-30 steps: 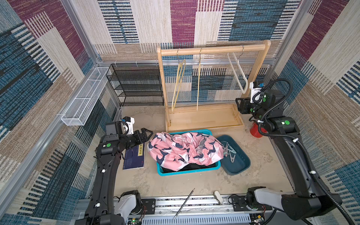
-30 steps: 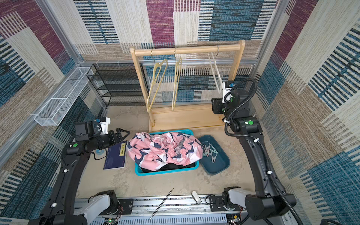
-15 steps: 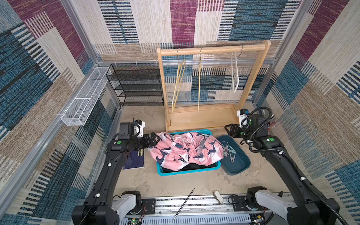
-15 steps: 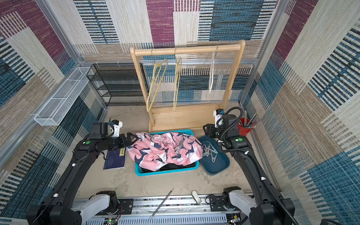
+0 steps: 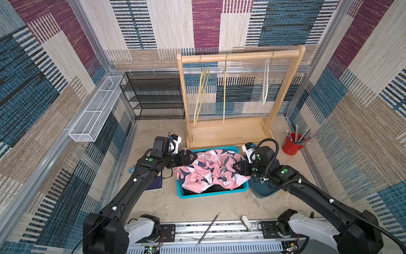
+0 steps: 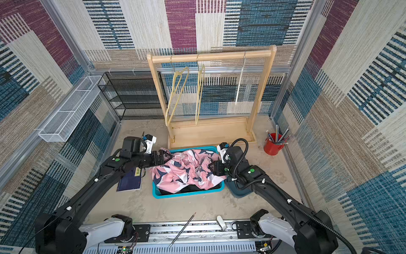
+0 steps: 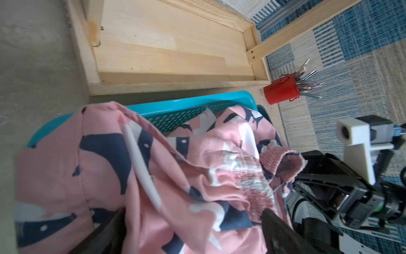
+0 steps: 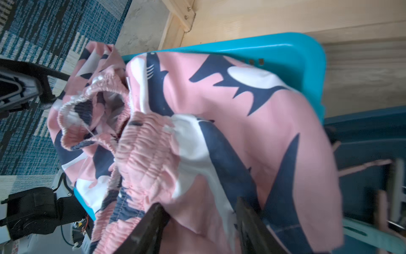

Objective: Remove the clothespins securing shorts to the hanger
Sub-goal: Adjust the shorts in the basket.

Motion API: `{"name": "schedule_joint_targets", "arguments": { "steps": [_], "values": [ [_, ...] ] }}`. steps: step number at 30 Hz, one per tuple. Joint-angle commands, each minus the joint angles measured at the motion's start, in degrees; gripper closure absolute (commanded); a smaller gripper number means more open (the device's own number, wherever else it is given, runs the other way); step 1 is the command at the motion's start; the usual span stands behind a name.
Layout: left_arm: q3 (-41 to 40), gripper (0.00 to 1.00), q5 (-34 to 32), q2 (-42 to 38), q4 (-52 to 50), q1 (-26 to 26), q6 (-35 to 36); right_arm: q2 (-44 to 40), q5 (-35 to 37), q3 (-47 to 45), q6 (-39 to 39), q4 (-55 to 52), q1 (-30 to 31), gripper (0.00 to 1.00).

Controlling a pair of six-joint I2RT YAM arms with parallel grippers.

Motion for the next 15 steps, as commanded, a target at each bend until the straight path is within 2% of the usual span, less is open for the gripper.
{"name": "schedule_joint_targets", "arguments": {
  "steps": [1,8,15],
  "values": [
    [0.4,0.02,0.8,0.1,4.4,-1.9,-3.8,1.5,-0.6,0.5,2.7,5.5,2.1,0.46],
    [-2.0,0.01,0.7,3.2,10.6,-7.2,-7.4,9.2,-0.8,1.9,2.8,10.0,6.6,0.46],
    [-12.0,0.01,-4.5,5.5,22.5,-9.6,-12.2,13.6,1.5,-0.3,3.9,12.5,8.9,0.46]
  ]
}}
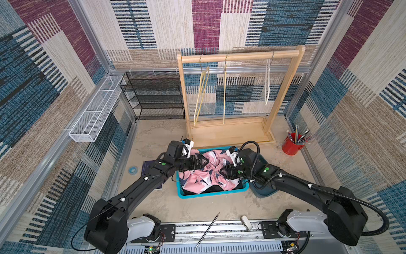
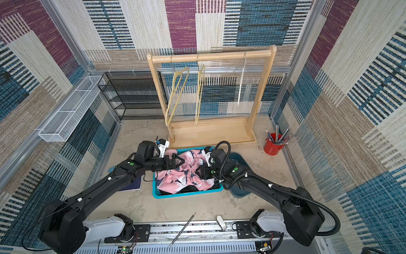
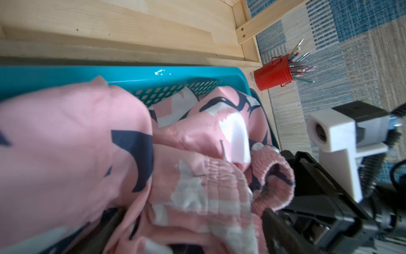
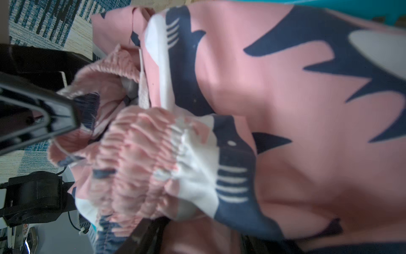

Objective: Remove the clothespins securing shorts to the hanger
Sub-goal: Adjust the shorts in the basket.

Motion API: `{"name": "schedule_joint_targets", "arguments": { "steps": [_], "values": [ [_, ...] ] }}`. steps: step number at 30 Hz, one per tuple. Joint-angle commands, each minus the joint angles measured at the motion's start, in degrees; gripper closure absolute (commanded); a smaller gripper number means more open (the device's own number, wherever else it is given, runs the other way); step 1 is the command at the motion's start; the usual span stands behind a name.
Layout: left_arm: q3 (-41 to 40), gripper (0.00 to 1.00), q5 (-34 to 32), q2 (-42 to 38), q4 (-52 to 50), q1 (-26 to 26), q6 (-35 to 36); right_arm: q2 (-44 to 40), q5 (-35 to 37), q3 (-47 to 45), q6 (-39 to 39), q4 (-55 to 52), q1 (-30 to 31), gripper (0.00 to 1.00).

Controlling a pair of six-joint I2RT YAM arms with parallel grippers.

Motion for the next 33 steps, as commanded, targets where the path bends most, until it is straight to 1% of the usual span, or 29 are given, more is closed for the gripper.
{"name": "schedule_joint_targets", "arguments": {
  "steps": [1,8,12,14,16,19,23,25,28,30,33],
  "values": [
    [-3.8,0.01,-2.7,1.4,8.7,-0.5,-4.3,1.5,1.9,-1.1,1.4,2.6,1.0,0.46],
    [-8.1,0.01,-3.6,5.9,15.7,-1.6,-7.4,5.6,8.7,-3.2,3.0,3.5,3.3,0.46],
    [-7.8,0.0,-3.9,5.6,15.2,-1.6,-7.2,8.2,10.4,-4.3,3.6,4.5,3.7,0.46],
    [-6.5,0.0,-4.6,4.3,12.3,-1.6,-6.0,8.0,12.2,-3.9,3.6,3.8,3.8,0.46],
    [-4.1,0.01,-7.1,2.0,6.4,-1.6,-3.5,5.8,13.9,-3.5,3.2,3.2,3.8,0.47],
    [-0.2,0.01,-11.2,-1.7,-1.7,-1.5,0.3,2.9,16.6,-0.8,2.2,-0.3,3.7,0.45],
    [5.9,0.01,-10.9,-3.8,-9.7,-1.2,2.9,1.9,17.9,3.2,1.1,-5.1,3.7,0.41],
    [7.5,0.01,-10.4,-4.8,-11.4,-1.2,2.6,0.9,18.4,4.1,1.6,-6.0,3.7,0.39],
    [8.7,0.01,-11.3,-7.2,-13.1,-1.1,2.0,-1.0,20.2,6.0,2.5,-8.7,3.6,0.37],
    [9.9,0.01,-12.1,-8.4,-15.0,-0.8,2.2,-2.1,20.7,7.4,2.8,-11.1,3.2,0.32],
    [11.4,0.01,-12.1,-9.1,-16.7,0.1,2.9,-3.7,22.6,9.3,2.9,-14.0,2.7,0.29]
  ]
}}
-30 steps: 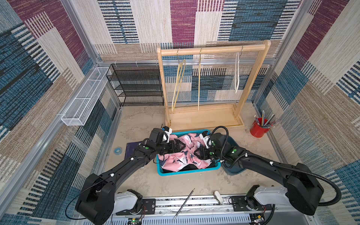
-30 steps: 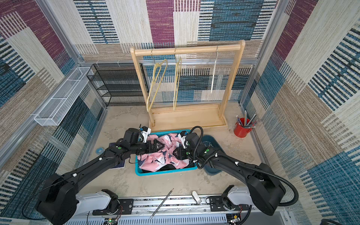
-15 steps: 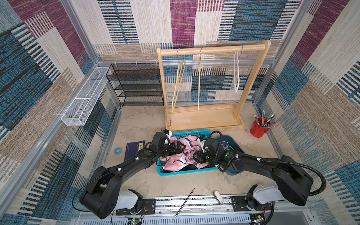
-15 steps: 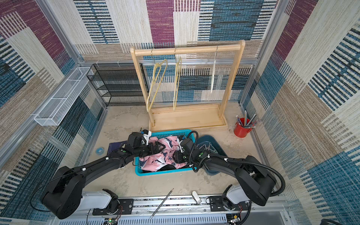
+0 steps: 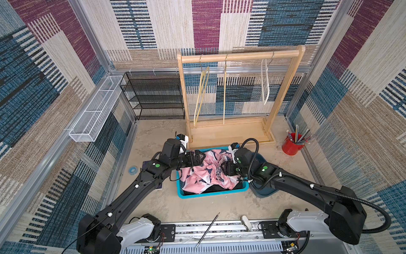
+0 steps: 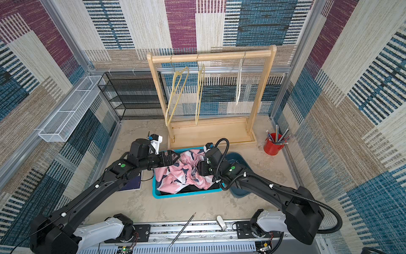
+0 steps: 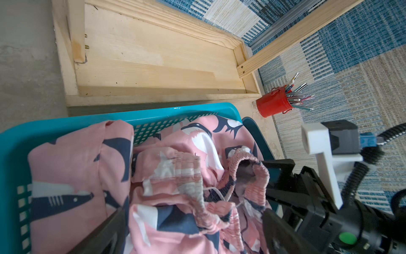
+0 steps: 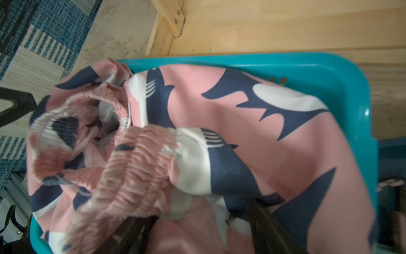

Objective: Remove the clothespins securing shorts to the hanger
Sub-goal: Adjust the shorts in the basket.

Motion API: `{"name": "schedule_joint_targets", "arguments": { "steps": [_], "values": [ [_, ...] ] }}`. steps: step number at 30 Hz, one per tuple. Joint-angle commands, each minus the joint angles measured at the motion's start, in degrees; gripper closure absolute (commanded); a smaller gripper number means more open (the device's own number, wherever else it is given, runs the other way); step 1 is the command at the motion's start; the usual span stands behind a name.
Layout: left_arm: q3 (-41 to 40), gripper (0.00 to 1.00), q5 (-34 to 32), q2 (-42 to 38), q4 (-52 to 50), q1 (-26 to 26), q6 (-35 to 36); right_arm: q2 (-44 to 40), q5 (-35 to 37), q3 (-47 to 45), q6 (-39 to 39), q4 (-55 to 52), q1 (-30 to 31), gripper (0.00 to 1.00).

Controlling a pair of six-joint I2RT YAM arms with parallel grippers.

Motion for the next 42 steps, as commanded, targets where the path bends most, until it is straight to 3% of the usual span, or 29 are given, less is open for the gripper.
{"name": "schedule_joint_targets", "arguments": {
  "steps": [1,13,19,23,27,32,42],
  "values": [
    [1.5,0.01,-0.7,-0.6,-4.2,1.1,2.2,-1.7,3.5,1.7,0.9,-4.3,-0.6,0.29],
    [5.2,0.01,5.1,0.5,-5.1,8.0,4.5,-8.5,4.0,2.3,-1.8,-10.0,-8.1,0.27],
    [6.6,0.01,7.7,1.1,-5.3,17.2,7.7,-10.6,0.0,3.2,-6.2,-9.1,-14.4,0.27],
    [6.6,0.01,2.9,1.8,-3.2,20.7,11.2,-11.2,-2.6,2.8,-11.5,-5.4,-21.2,0.27],
    [5.1,0.0,-6.2,4.1,1.2,23.1,14.2,-11.4,-5.8,-0.6,-17.9,5.6,-28.7,0.26],
    [-2.8,0.0,-17.2,4.8,15.8,24.9,16.0,-10.1,-9.0,-5.4,-23.0,19.9,-35.9,0.26],
    [-20.5,0.01,-24.7,5.7,44.0,25.7,26.2,2.9,-12.8,-8.8,-28.4,36.8,-43.7,0.26]
  ]
}}
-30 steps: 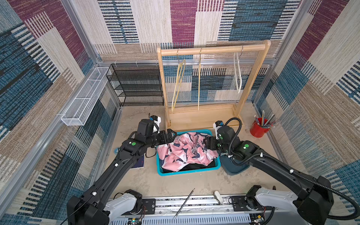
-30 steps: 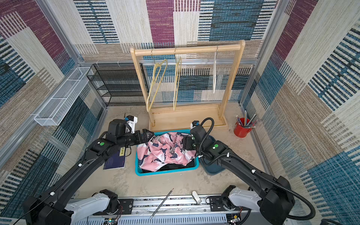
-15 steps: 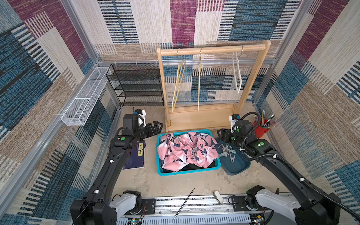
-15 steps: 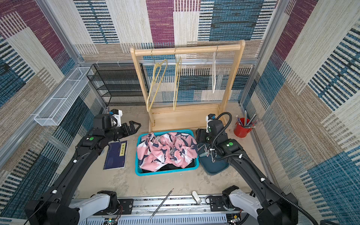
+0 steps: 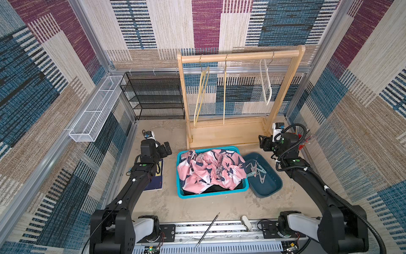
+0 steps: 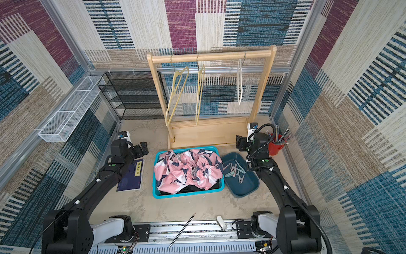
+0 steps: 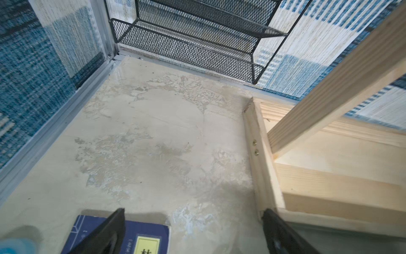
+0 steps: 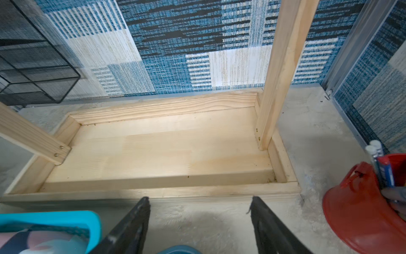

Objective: Remove the clothespins securing shorts to the hanger
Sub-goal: Adjust the shorts in the basket, then reset both arms

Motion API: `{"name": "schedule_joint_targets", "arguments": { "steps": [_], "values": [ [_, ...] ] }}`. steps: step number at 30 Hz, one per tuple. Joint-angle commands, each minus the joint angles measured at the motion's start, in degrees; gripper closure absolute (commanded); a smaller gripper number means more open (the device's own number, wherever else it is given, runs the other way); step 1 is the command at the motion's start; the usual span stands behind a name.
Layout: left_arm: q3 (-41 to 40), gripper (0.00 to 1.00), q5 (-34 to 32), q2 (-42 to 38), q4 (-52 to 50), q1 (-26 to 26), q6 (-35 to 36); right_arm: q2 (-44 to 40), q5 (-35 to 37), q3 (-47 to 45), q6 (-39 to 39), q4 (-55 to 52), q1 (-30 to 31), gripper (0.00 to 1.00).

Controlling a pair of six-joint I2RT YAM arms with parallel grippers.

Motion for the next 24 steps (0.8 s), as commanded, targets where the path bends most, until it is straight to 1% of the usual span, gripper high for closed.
{"name": "schedule_joint_targets", "arguments": {
  "steps": [1,6,8,10,14,18,22,24],
  "values": [
    [-3.4,0.01,-3.5,1.5,14.3,0.2,7.0,4.6,-2.1,-1.3,-2.9,10.4,-0.9,0.26],
    [-4.9,0.01,-4.9,7.1,19.4,0.6,9.2,10.3,0.2,-4.2,-5.0,18.1,-1.8,0.26],
    [-3.8,0.01,-3.6,7.4,17.8,0.9,9.9,12.3,-0.4,-4.8,-5.6,20.2,-2.5,0.26],
    [-4.3,0.01,-3.4,8.2,20.3,1.2,11.3,14.4,-0.5,-4.9,-5.7,21.8,-3.1,0.26],
    [-4.1,0.01,-1.4,8.2,17.8,2.0,13.2,16.9,-1.0,-5.6,-5.6,24.9,-3.3,0.26],
    [-6.7,0.01,1.3,9.6,20.4,3.1,13.2,18.2,1.7,-8.1,-5.8,29.8,-3.3,0.26],
    [-6.9,0.01,5.1,12.6,21.2,4.4,11.7,19.3,1.4,-9.8,-5.3,33.3,-3.3,0.26],
    [-6.9,0.01,6.2,12.5,21.1,4.6,12.0,19.3,1.7,-11.4,-4.9,36.3,-3.3,0.26]
  ]
}}
